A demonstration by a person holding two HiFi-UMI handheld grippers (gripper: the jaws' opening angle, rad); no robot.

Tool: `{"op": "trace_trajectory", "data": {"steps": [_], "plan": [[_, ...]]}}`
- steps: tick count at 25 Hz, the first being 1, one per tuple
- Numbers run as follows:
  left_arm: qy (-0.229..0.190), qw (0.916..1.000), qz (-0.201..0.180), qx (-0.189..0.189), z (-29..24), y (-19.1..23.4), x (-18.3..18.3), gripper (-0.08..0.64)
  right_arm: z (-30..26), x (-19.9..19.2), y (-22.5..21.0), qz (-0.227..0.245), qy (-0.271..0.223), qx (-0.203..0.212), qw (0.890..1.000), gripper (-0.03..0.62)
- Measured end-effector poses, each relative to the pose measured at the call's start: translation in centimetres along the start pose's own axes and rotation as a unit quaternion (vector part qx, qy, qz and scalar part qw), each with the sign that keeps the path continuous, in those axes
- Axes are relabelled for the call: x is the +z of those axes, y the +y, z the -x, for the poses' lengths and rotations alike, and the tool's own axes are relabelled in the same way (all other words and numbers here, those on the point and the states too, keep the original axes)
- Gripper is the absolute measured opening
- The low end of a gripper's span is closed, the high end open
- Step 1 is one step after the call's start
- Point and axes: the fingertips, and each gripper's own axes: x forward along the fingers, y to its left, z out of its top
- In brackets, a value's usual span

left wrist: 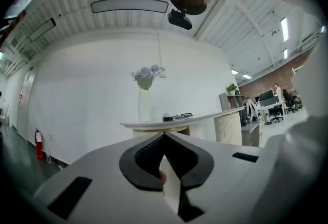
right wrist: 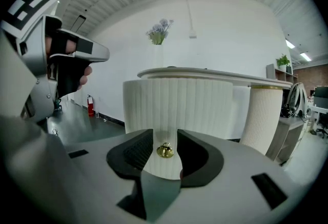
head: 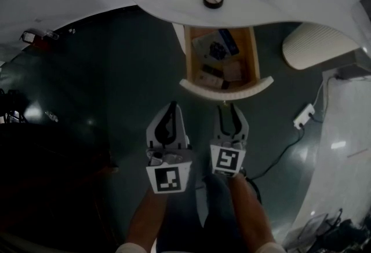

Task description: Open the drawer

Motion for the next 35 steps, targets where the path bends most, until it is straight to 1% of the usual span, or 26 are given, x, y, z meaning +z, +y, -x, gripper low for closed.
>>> {"op": "trace_trajectory", "data": {"steps": [5, 9, 11, 14, 17, 19, 20, 22, 23, 25, 28, 31, 33, 35], "plan": [[-0.004, 1.0000, 0.004, 0.006, -0.2, 0.5, 3.6, 0.002, 2.4, 5.1, -0.7, -0.005, -0.027, 0.001, 1.000, 0.133], [-0.011, 0.9998, 0.012, 0.012, 0.1, 0.9, 7.5, 0.002, 4.7, 11.0, -1.1, 0.001, -0.060, 0.006, 0.998, 0.133], [-0.011, 0.9999, 0.004, 0.011, 0.5, 1.1, 9.6, 0.002, 6.0, 14.0, -1.2, 0.005, -0.072, 0.010, 0.997, 0.133], [-0.022, 0.9997, -0.007, 0.009, 0.6, 1.6, 12.9, 0.002, 7.2, 18.5, -1.7, 0.012, -0.092, 0.014, 0.996, 0.133], [-0.020, 0.9998, 0.001, 0.006, 1.1, 2.1, 15.6, 0.002, 8.7, 22.9, -2.0, 0.025, -0.114, 0.016, 0.993, 0.133], [-0.023, 0.9997, 0.003, 0.003, 1.2, 2.6, 17.6, 0.002, 9.3, 25.8, -2.1, 0.025, -0.129, 0.015, 0.991, 0.133], [-0.027, 0.9996, 0.008, 0.003, 1.1, 2.8, 18.6, 0.002, 9.6, 27.2, -2.3, 0.020, -0.136, 0.014, 0.990, 0.133], [-0.031, 0.9991, 0.030, 0.005, 1.1, 3.1, 20.4, 0.002, 10.4, 29.7, -2.5, 0.014, -0.150, 0.014, 0.989, 0.133], [-0.028, 0.9989, 0.038, 0.007, 1.4, 3.1, 21.1, 0.002, 11.0, 30.8, -2.5, 0.016, -0.154, 0.016, 0.988, 0.133], [-0.023, 0.9991, 0.034, 0.004, 1.9, 3.3, 22.5, 0.002, 11.9, 32.9, -2.4, 0.022, -0.163, 0.022, 0.986, 0.133], [-0.035, 0.9988, 0.034, -0.002, 1.9, 3.6, 24.4, 0.002, 12.5, 34.6, -2.1, 0.026, -0.168, 0.030, 0.985, 0.133], [-0.042, 0.9990, 0.016, -0.007, 1.8, 4.4, 26.0, 0.002, 12.6, 35.7, -1.6, 0.042, -0.166, 0.038, 0.985, 0.133], [-0.054, 0.9984, 0.015, -0.005, 1.5, 4.8, 27.4, 0.002, 13.0, 37.6, -1.4, 0.048, -0.185, 0.040, 0.981, 0.133], [-0.061, 0.9980, 0.020, -0.002, 1.7, 4.8, 28.6, 0.002, 13.9, 39.4, -1.6, 0.034, -0.203, 0.042, 0.978, 0.133]]}}
